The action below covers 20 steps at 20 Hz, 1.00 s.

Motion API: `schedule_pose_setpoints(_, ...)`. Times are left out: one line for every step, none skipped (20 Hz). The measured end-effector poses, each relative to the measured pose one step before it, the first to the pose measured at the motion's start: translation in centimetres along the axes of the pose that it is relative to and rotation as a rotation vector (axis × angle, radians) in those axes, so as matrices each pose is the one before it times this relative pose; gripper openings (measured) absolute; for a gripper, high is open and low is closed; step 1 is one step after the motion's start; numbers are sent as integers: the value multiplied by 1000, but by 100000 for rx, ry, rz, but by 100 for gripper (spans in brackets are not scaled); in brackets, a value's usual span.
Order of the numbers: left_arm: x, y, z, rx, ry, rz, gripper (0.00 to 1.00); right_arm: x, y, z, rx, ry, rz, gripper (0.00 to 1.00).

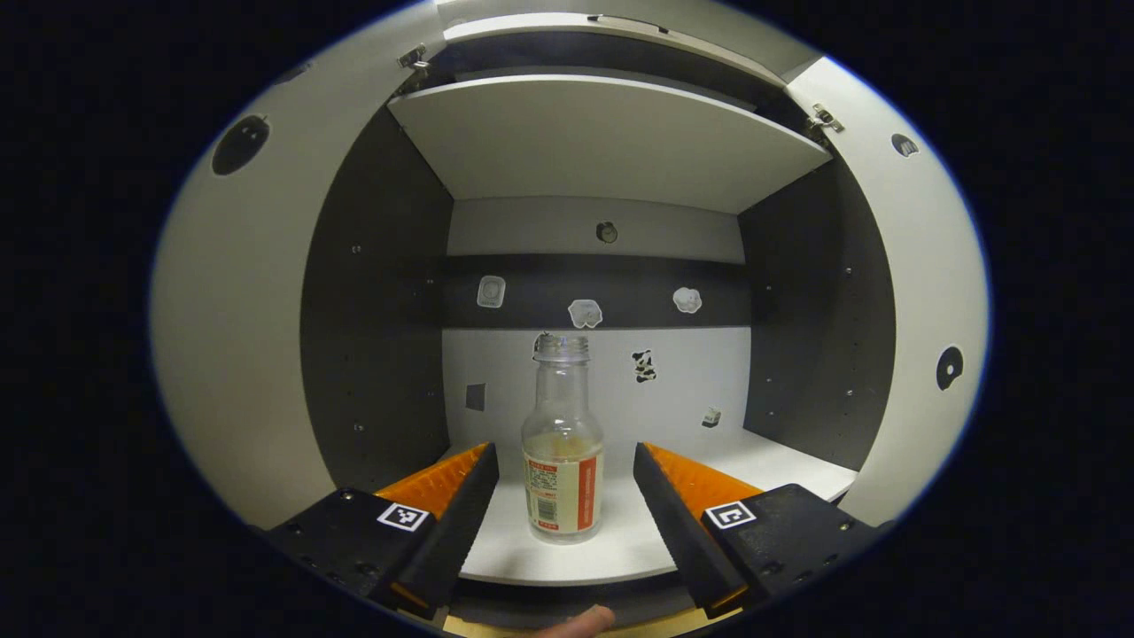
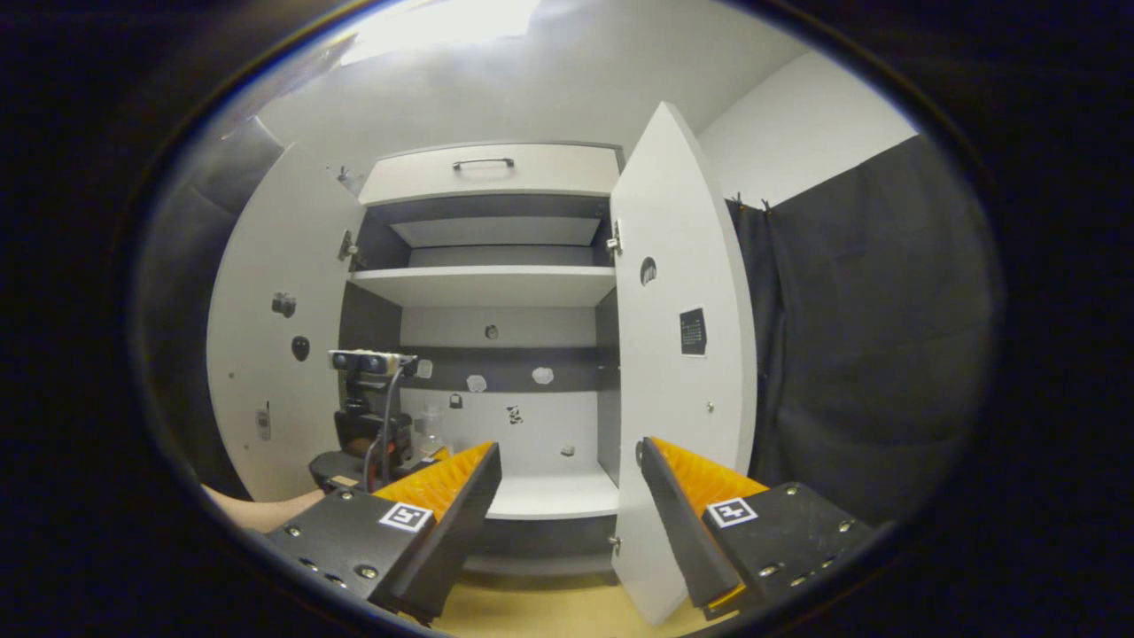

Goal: Grasp the bottle in the cabinet with the left hand and place it on the coaster, then close the right door with the right hand and the left door with the left hand.

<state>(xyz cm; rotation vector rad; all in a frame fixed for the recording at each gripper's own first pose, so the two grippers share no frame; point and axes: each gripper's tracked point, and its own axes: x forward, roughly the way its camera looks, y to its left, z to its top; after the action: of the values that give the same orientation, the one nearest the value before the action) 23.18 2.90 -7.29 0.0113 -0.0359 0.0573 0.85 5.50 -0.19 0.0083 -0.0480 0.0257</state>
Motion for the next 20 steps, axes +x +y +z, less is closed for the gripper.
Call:
schedule_pose_setpoints(819,8,-211,1051,-315,284,98,-21,318,-349,693,1560,598,97)
schedule_pose_setpoints(792,253,-529,769,758,1368,97,-124,172,-354,1369,2237,-456,97)
schedule_pose_setpoints(676,94,-549,563,1856,1026,97,-145,-132,-65,510,1163,-989,97)
schedule_pose_setpoints(537,25,-458,539,1090,1144,98,-385,-193,49,-515,161,-843,96)
schedule_pose_setpoints(712,-106,-371,310,1326,104,97,-524,-227,-50,-749,-310,-718,97)
schedule_pose_setpoints(547,-19,-284,-18,529,715,98,-660,-361,-131,-1163,90,-803,96)
schedule_pose_setpoints(738,97,-57,259,-549,1293,98,-719,-314,-335,-1449,481,-697,97)
schedule_pose_setpoints(470,149,-271,583,435,1532,97,-830,-481,-185,-2003,353,-912,97)
schedule_pose_setpoints(446,190,-231,844,523,817,97,-937,-476,-166,-1958,514,-739,97)
schedule_pose_setpoints(271,-62,-80,-1122,770,-176,97,-983,-535,-116,-1157,1056,-1401,97)
schedule_pose_setpoints(-122,-601,305,-1840,408,-3012,94,-1014,-615,58,148,633,-1424,96)
schedule_pose_setpoints(89,-109,-131,-2560,1825,-1215,81,-911,-427,197,655,-4,-806,97)
schedule_pose_setpoints(-933,-81,111,-1626,1614,-828,80,-1049,-477,292,853,-344,-556,96)
schedule_pose_setpoints(-650,-193,211,-848,1362,-534,80,-955,-573,379,786,-573,-708,95)
schedule_pose_setpoints(-1009,-435,482,-209,467,-1409,80,-978,-637,306,538,-771,-501,95)
schedule_pose_setpoints(-1325,-528,487,65,283,-1117,80,-805,-638,337,322,-628,-374,96)
schedule_pose_setpoints(-1386,-589,514,-209,102,-1666,80,-883,-730,182,324,-165,-422,96)
schedule_pose_setpoints(-1437,-647,523,25,-558,-1424,80,-720,-745,199,213,-186,-478,97)
schedule_pose_setpoints(-1426,-352,677,553,-1118,-492,80,-651,-791,125,-52,-279,-428,96)
schedule_pose_setpoints(-1501,-400,641,646,-1224,-644,80,-618,-741,270,-25,-807,-384,96)
